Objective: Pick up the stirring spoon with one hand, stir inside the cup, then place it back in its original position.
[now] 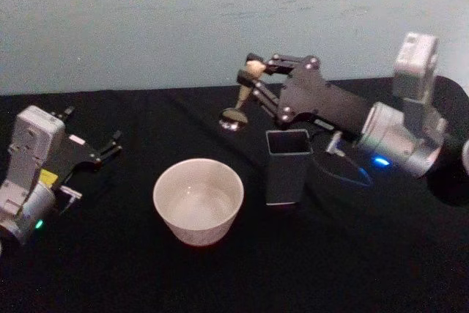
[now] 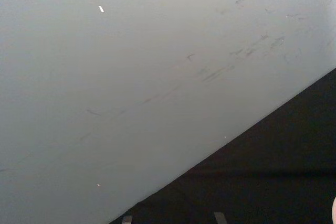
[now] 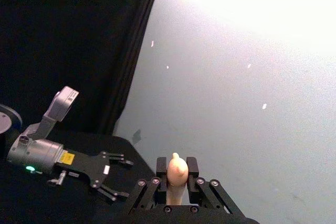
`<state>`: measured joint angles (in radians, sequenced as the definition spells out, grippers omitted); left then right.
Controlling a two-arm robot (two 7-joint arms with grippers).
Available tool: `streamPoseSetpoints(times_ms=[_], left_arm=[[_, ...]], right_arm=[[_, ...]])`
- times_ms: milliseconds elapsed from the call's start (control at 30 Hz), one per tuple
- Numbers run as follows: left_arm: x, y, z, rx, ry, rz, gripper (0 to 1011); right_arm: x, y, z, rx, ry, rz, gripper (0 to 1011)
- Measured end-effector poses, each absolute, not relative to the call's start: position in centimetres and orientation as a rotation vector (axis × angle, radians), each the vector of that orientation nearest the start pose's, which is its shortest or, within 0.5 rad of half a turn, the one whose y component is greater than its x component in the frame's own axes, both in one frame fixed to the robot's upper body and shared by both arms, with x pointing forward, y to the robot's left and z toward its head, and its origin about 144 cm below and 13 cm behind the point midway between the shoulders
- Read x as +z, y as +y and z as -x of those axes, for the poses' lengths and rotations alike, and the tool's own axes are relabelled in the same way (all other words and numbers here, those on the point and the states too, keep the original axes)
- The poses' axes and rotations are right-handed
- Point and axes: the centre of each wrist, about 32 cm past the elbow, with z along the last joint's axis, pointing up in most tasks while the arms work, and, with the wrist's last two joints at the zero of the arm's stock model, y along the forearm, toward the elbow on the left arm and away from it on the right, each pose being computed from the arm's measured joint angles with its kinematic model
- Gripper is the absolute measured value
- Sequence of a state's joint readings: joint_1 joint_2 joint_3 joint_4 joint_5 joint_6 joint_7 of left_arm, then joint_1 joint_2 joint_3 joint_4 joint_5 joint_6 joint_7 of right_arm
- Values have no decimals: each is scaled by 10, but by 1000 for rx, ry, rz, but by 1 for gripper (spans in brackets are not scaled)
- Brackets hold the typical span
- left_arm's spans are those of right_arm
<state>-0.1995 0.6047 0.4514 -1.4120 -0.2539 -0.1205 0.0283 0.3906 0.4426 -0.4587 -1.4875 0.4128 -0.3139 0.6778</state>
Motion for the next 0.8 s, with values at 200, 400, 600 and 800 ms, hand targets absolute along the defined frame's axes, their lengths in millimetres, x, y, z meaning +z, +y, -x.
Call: streamPoseSetpoints(times_ms=[200,400,600,800], left_arm=[[1140,310,-489,1248,-285,-304,1001],[1140,310,-489,1248,-285,-304,1001],[1140,310,-489,1248,-285,-305,1001],[1140,310,-489,1248,-285,-304,1002]], right_arm=[[1235,-257,-531,-526,-440,-128,214],[1234,-277,-523,-561,-438,-105,214],[1230,-290,-514,-587,-423,-81,214],[1223,-296,-511,-605,-396,-55,214]])
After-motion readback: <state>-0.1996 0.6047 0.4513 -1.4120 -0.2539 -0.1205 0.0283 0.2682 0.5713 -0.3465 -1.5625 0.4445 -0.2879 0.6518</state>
